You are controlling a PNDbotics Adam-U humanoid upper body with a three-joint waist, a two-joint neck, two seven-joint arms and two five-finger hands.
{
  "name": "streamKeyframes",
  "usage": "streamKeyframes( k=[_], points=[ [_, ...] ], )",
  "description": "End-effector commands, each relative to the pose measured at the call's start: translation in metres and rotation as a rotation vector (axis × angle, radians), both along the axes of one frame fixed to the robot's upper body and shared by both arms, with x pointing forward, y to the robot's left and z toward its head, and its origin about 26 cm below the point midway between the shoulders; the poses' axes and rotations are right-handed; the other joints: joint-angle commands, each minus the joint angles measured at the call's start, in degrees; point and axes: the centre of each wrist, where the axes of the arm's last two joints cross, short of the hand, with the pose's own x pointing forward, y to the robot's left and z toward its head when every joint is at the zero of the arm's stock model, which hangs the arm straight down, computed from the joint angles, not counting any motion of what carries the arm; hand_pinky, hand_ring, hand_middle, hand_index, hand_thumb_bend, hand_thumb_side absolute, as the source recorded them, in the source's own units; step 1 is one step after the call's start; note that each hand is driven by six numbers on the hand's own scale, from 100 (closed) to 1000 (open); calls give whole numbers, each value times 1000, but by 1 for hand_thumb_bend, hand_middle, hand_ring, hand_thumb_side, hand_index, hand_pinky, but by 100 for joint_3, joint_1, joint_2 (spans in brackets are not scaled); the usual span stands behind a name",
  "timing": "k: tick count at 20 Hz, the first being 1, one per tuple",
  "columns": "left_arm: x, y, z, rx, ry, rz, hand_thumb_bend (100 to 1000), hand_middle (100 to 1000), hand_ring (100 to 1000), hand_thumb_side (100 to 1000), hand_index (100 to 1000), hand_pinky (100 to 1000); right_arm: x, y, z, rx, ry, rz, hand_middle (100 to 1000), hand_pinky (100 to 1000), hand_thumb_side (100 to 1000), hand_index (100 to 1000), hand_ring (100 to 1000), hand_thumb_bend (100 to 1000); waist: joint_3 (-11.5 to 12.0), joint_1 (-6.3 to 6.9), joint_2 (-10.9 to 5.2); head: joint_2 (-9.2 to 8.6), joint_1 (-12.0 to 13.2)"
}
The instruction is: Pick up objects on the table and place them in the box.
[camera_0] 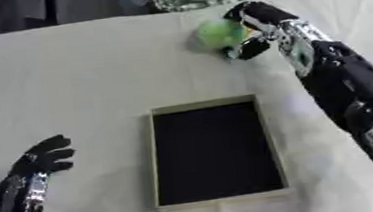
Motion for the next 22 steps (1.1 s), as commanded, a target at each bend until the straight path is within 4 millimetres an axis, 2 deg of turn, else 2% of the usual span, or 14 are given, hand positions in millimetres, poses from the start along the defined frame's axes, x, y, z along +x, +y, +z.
streamKeyframes(
  k=[1, 3, 4, 6, 14, 22],
  points=[
    [0, -1, 8, 3, -32, -6, 100, 749, 758, 892, 849, 721, -1, -2, 15, 6, -92, -5, 534, 792, 232, 669, 711, 269, -1, 11, -91, 31, -10],
    [0, 0, 8, 3, -31, -5, 100, 749, 759, 893, 849, 721, -1, 0, 17, 17, -131, 4, 457, 776, 215, 573, 672, 213, -16, 13, -95, 43, 3],
    [0, 0, 8, 3, -30, -4, 100, 749, 759, 894, 849, 721, -1, 1, 19, 25, -151, 13, 445, 771, 213, 559, 662, 198, -29, 14, -98, 48, 9],
    [0, 0, 7, 2, -28, 0, 100, 749, 759, 894, 849, 721, -2, 5, 22, 34, -181, 40, 437, 769, 206, 550, 657, 189, -62, 18, -106, 57, 27],
    [-2, 9, -10, -7, 23, 62, 100, 749, 759, 900, 848, 720, -13, 40, 59, 1, -291, 291, 442, 771, 186, 556, 655, 171, -334, 45, -230, 213, 225],
    [-7, 40, -25, -27, 58, 236, 100, 749, 759, 900, 847, 721, -38, 59, 76, -96, -318, 538, 453, 785, 193, 566, 665, 185, -578, 29, -279, 288, 389]
  ],
)
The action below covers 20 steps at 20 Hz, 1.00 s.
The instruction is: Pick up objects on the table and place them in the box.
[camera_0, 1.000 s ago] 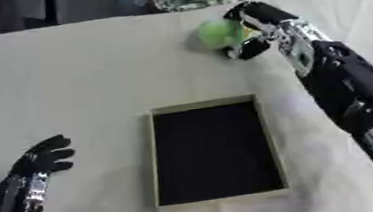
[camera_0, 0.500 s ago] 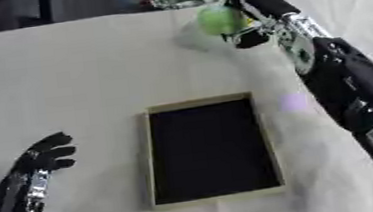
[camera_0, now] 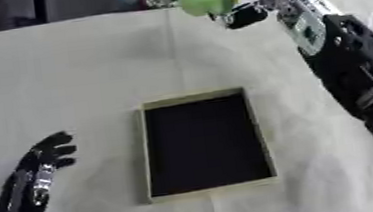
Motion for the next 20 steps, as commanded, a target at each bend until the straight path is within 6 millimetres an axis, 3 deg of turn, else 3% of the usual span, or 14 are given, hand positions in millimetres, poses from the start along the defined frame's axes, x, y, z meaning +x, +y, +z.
streamKeyframes(
  k=[1, 8, 18, 20],
  points=[
    [-1, 16, 3, 1, -20, 89, 100, 749, 759, 899, 847, 721, -14, 2, 24, -51, -57, 84, 453, 786, 191, 567, 665, 182, -30, -8, -136, 44, 49],
    [-2, 33, 7, -14, -38, 219, 100, 725, 748, 900, 847, 723, -41, 22, 29, -129, -41, 224, 465, 789, 200, 606, 663, 175, -103, -7, -141, 100, 84],
    [-6, 43, 4, 23, -10, 268, 100, 732, 673, 912, 851, 720, -65, 35, 18, -73, 68, 230, 451, 772, 202, 633, 645, 138, -145, 4, -129, 125, 102],
    [-6, 44, 3, 31, -4, 272, 100, 732, 712, 908, 850, 721, -67, 35, 16, -58, 82, 224, 441, 769, 203, 588, 643, 130, -154, 5, -122, 134, 106]
  ],
)
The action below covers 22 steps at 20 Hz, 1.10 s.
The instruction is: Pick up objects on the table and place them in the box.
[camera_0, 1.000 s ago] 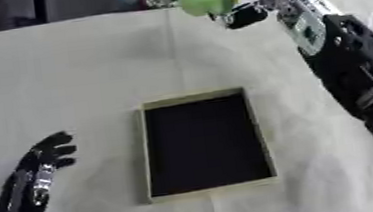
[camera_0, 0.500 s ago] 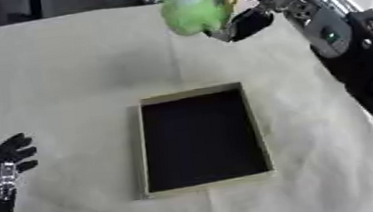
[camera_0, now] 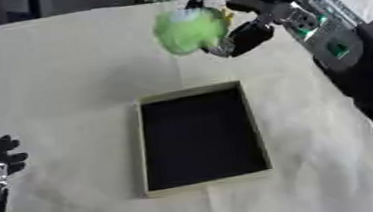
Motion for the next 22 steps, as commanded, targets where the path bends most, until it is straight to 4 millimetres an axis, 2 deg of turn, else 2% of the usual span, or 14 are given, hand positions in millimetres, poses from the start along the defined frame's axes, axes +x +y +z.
streamKeyframes(
  k=[1, 9, 22],
  points=[
    [-1, 6, 7, 15, -20, 24, 100, 731, 720, 903, 849, 722, -7, -3, 12, 9, -17, -7, 438, 770, 204, 582, 644, 129, -3, 2, -108, 41, 17],
    [1, 6, 10, 2, -42, 43, 100, 730, 726, 903, 848, 722, -14, 15, -6, -74, 67, 71, 443, 769, 227, 586, 650, 112, -11, -13, -83, 72, 22],
    [2, 3, 11, -4, -51, 30, 100, 731, 729, 907, 848, 723, -11, 31, -47, -152, 175, 114, 450, 769, 236, 592, 656, 100, -30, -9, -57, 98, 0]
  ],
)
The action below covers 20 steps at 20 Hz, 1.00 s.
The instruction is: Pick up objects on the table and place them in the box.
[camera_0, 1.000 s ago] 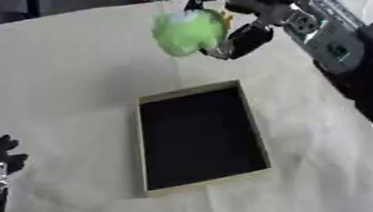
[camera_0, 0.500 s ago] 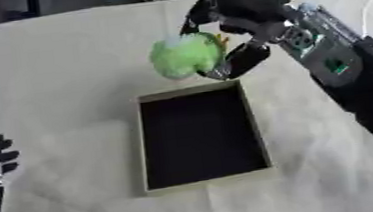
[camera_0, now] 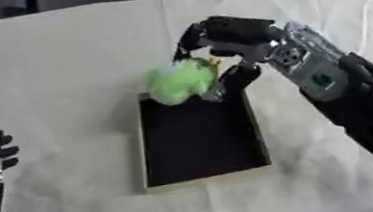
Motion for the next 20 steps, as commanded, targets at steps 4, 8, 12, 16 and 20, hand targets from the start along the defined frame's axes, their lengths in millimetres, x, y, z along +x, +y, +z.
streamKeyframes(
  k=[4, 8, 12, 16, 20],
  points=[
    [2, 1, 8, 5, -31, -2, 100, 731, 729, 909, 848, 724, -1, 4, -3, -39, -18, 24, 454, 772, 238, 595, 658, 100, -9, 5, -77, 57, -9],
    [2, 1, 8, 6, -30, -7, 100, 730, 729, 910, 848, 725, -3, 6, -8, -71, -23, 48, 461, 777, 244, 604, 664, 100, -16, 5, -77, 71, -4],
    [2, 1, 8, 7, -31, -9, 100, 731, 730, 912, 848, 725, -7, 9, -11, -103, -25, 80, 474, 782, 251, 619, 674, 100, -24, 3, -77, 85, 0],
    [2, 0, 8, 8, -31, -12, 100, 731, 730, 913, 848, 726, -11, 11, -10, -132, -43, 113, 498, 792, 271, 646, 690, 114, -41, 4, -80, 94, 9],
    [2, 0, 7, 10, -29, -13, 100, 731, 730, 913, 848, 727, -14, 11, -9, -180, -55, 138, 573, 810, 345, 741, 735, 145, -53, 8, -89, 99, 19]
  ],
)
